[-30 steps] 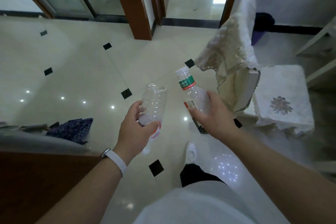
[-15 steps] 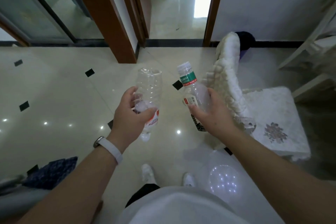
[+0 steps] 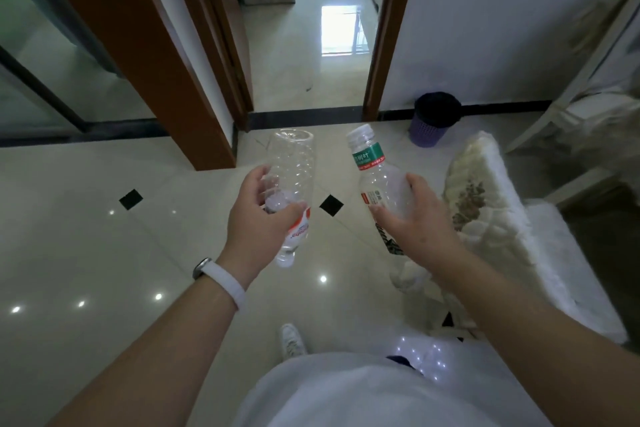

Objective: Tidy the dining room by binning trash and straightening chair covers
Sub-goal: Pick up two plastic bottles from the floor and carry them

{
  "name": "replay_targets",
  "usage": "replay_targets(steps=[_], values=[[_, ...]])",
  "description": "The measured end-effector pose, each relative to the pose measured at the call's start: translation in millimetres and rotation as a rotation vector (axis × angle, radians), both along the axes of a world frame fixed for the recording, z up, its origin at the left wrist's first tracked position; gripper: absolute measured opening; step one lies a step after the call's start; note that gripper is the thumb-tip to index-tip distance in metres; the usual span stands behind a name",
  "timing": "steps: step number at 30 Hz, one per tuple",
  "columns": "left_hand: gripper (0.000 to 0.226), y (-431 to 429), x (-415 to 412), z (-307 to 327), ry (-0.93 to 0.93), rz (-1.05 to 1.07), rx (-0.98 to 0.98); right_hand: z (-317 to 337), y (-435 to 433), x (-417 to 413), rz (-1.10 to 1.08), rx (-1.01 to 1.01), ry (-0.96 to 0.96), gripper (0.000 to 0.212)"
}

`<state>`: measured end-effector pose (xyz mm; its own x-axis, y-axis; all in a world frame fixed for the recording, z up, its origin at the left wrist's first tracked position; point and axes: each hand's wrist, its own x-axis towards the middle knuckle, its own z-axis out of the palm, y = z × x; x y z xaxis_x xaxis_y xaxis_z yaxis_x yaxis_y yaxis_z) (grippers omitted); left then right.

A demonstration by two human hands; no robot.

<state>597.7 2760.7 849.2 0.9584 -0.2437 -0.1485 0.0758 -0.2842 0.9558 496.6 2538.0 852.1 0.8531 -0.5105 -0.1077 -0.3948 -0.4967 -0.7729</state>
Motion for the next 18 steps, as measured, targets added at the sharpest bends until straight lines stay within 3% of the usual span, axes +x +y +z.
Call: replay_targets(steps=[11,18], values=[[0.07,-40.6,149.8,0.7,0.011,-0.176,-0.007,2.6,-17.3,110.6,-0.206,0.031,0.077,0.059],[0.072,-116.4,231.6,-11.6,0.022,-0.258,0.053,-29.4,-84.7,188.8,-0.269,0.12,0.056,0.048]])
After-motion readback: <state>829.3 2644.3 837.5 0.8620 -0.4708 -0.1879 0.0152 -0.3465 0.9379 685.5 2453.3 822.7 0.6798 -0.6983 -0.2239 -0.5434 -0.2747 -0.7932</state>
